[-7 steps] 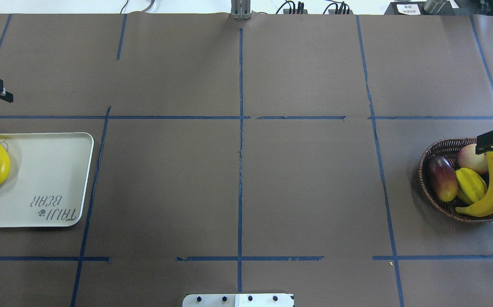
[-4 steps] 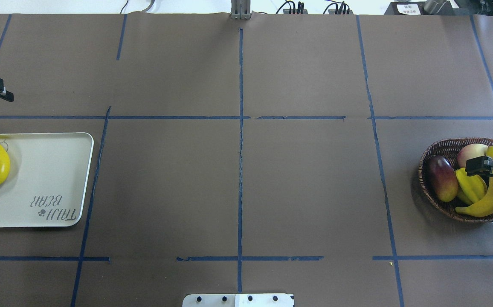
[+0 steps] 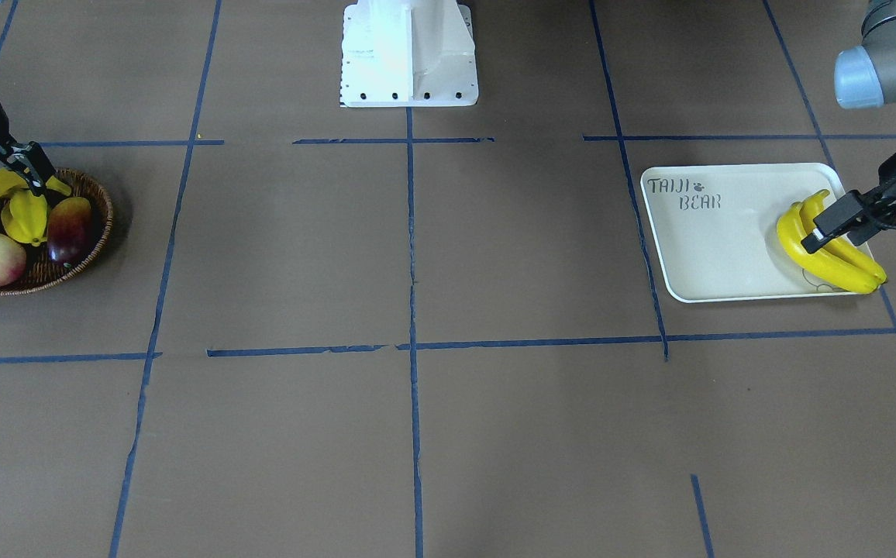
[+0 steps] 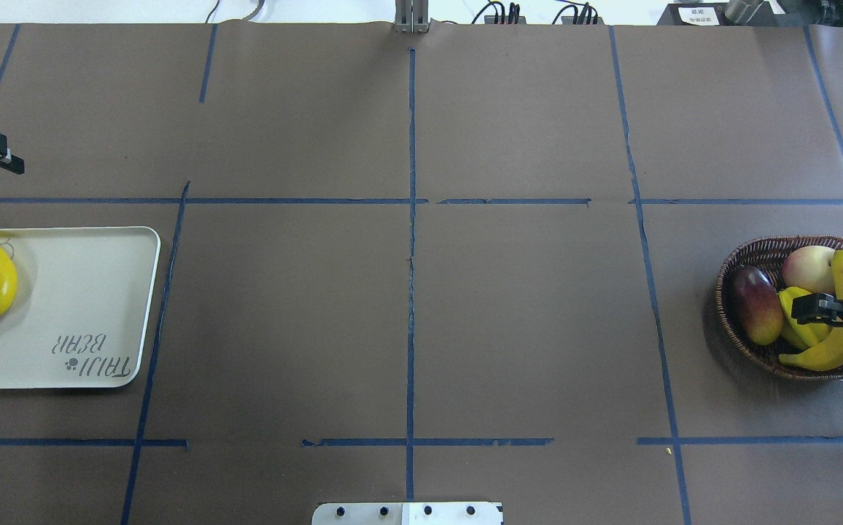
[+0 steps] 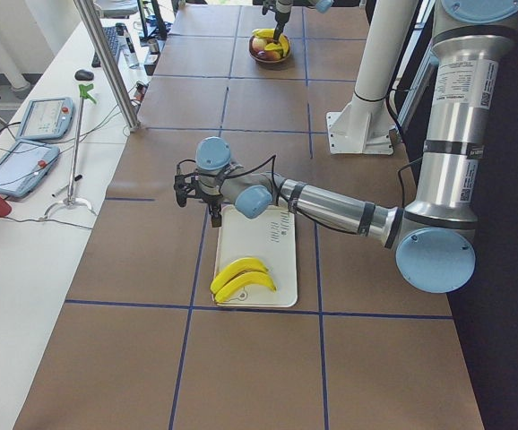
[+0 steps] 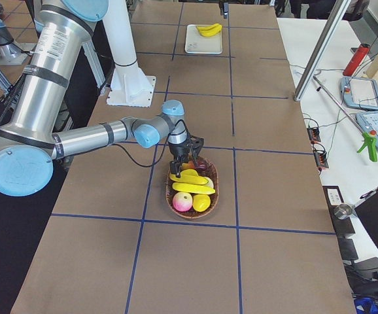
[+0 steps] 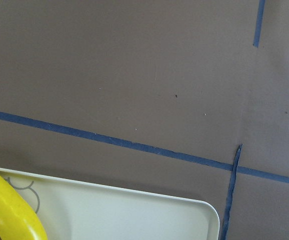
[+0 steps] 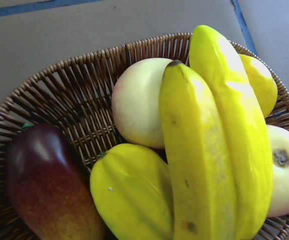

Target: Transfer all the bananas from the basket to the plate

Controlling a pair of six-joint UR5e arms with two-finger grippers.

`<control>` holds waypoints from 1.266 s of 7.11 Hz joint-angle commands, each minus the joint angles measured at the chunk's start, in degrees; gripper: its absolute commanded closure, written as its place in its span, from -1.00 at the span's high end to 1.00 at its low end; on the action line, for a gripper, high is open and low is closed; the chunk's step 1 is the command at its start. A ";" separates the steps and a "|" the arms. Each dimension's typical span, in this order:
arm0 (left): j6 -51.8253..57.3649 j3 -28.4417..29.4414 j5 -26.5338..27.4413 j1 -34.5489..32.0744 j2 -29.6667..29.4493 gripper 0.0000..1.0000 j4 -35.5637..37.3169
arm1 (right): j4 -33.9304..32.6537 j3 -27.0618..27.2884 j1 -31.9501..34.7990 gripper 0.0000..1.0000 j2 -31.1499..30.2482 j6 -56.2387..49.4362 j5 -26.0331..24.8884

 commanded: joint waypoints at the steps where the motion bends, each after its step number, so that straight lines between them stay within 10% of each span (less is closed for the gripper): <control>1: -0.08 0.01 0.00 0.24 -0.06 1.00 0.00 | -0.03 -0.06 -0.93 0.98 -1.23 0.03 -0.56; 9: 0.01 0.72 0.09 0.94 -0.32 1.00 -0.09 | -4.42 -0.15 -3.74 0.62 -0.35 -0.06 -4.77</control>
